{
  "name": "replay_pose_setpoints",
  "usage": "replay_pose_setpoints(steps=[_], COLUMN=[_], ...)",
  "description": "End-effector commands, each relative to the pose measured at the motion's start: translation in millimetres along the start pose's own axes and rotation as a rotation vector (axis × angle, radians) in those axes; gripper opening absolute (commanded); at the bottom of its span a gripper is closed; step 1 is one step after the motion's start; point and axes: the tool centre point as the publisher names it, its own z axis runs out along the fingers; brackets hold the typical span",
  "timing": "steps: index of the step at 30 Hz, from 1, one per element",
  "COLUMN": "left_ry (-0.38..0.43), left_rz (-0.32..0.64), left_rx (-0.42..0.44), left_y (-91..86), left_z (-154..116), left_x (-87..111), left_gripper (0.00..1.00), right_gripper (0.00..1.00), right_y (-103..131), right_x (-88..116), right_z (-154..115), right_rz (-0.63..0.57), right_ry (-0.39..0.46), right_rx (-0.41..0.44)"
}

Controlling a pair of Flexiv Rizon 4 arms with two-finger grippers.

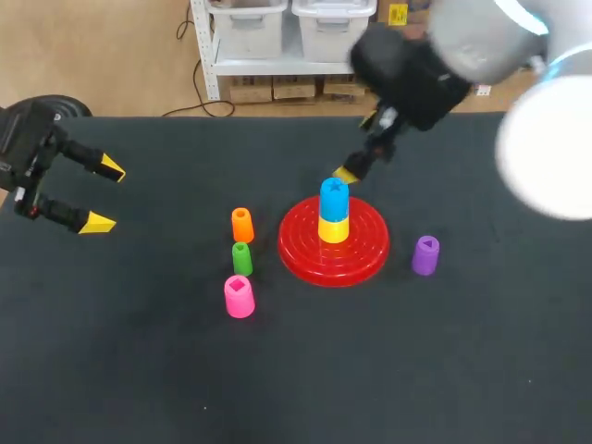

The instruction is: Pick up and stack the cylinders on the red base in this order: pink,purple,orange,green

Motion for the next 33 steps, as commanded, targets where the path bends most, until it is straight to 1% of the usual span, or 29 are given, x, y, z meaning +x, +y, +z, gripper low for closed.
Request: replay_pose_setpoints(steps=[1,2,3,5,7,9,23,24,26,28,32,33], left_ry=[-0.002,-0.002,-0.002,-0.002,-0.002,-0.002,-0.002,-0.002,-0.002,-0.002,-0.002,-0.002], left_rz=[0.003,0.003,0.003,0.003,0.003,0.003,0.003,0.003,0.003,0.003,0.003,0.003], left_rx=[-0.002,-0.002,-0.002,-0.002,-0.002,-0.002,-0.002,-0.002,-0.002,-0.002,-0.002,-0.002], left_y=[-0.4,-0.4,-0.4,-0.4,-0.4,-0.4,-0.4,-0.4,-0.4,-0.4,-0.4,-0.4], left_z=[0.2,0.2,0.2,0.2,0.2,0.2,0.2,0.2,0.2,0.2,0.2,0.2], left_x=[1.0,1.0,1.0,1.0,1.0,1.0,1.0,1.0,1.0,1.0,1.0,1.0], left_gripper=[1.00,1.00,1.00,1.00,1.00,1.00,1.00,1.00,1.00,1.00,1.00,1.00], right_gripper=[1.00,1.00,1.00,1.00,1.00,1.00,1.00,1.00,1.00,1.00,1.00,1.00], right_y=[28.4,35.0,41.4,52.5,58.1,48.9,48.9,53.0,64.0,75.4,98.5,104.0], right_x=[-23.1,-23.6,-23.5,-22.7,-21.1,-15.4,-15.4,-17.6,-21.3,-23.2,-25.2,-25.4], right_z=[28.7,35.0,40.8,51.2,55.7,48.4,48.4,54.7,65.5,78.0,99.2,103.7], right_rz=[-0.151,-0.178,-0.181,-0.200,-0.199,-0.144,-0.144,-0.156,-0.188,-0.218,-0.270,-0.279], right_ry=[0.126,0.152,0.150,0.159,0.162,0.165,0.165,0.189,0.199,0.233,0.233,0.243], right_rx=[-0.031,-0.051,-0.063,-0.121,-0.137,-0.026,-0.026,-0.026,-0.041,-0.054,-0.099,-0.097])
